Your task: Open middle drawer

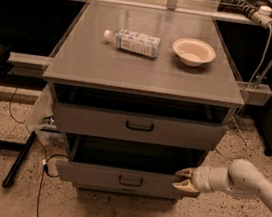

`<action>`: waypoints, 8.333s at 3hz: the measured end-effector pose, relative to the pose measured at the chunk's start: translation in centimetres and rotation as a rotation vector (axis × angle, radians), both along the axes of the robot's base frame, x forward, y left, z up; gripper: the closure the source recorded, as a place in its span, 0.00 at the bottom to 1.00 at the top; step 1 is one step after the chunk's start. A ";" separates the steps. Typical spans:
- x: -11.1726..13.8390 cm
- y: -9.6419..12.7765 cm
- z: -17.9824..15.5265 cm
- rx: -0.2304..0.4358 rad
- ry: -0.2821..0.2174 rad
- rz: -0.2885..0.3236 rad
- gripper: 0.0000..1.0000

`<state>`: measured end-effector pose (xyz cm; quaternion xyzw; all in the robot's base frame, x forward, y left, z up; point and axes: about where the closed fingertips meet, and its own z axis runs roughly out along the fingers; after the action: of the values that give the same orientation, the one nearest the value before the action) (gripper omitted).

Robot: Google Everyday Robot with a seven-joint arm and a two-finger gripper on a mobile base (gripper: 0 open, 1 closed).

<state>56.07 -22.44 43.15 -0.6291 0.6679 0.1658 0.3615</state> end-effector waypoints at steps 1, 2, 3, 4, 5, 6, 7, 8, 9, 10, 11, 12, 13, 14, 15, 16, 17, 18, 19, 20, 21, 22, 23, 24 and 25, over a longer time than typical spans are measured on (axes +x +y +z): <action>0.0 0.0 0.0 0.000 0.000 0.000 0.59; 0.0 0.0 0.0 0.000 0.000 0.000 0.35; -0.8 -0.3 -0.8 0.033 0.017 -0.012 0.12; -2.5 -0.6 -1.8 0.064 0.032 -0.022 0.14; -2.5 -0.6 -1.4 0.064 0.032 -0.022 0.37; -2.5 -0.6 -1.1 0.064 0.032 -0.022 0.60; -3.4 -0.7 -1.0 0.070 0.033 -0.024 0.84; -3.4 -0.7 -0.8 0.070 0.033 -0.024 1.00; -4.8 -0.7 -1.1 0.076 0.032 -0.030 1.00; -4.8 -0.7 -1.0 0.076 0.032 -0.030 0.83; -4.8 -0.7 -1.0 0.076 0.032 -0.030 0.58; -4.8 -0.7 -1.0 0.076 0.032 -0.029 0.35; -4.8 -0.7 -0.7 0.076 0.032 -0.029 0.12; -6.6 -1.0 -1.9 0.106 0.054 -0.028 0.14; -6.6 -1.0 -1.6 0.106 0.054 -0.027 0.38; -8.1 -0.6 -2.1 0.125 0.069 -0.017 0.61; -8.2 -0.6 -1.8 0.125 0.069 -0.017 0.84; -9.2 -0.8 -2.0 0.123 0.069 -0.019 1.00; -9.4 -0.7 -1.8 0.123 0.069 -0.019 1.00; -10.3 -0.8 -1.9 0.123 0.070 -0.024 1.00; -10.4 -0.8 -1.8 0.123 0.070 -0.024 0.82; -10.4 -0.8 -1.8 0.123 0.070 -0.024 0.58; -10.5 -0.8 -2.0 0.121 0.073 -0.024 0.35; -12.1 -1.4 -2.4 0.121 0.085 -0.035 0.12; -12.4 -1.3 -2.2 0.123 0.087 -0.030 0.14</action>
Offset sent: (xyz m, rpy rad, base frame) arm 0.0000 0.0000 0.0000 0.0000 0.0000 0.0000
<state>43.68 -23.72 40.93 -0.5878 0.6808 0.2283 0.3728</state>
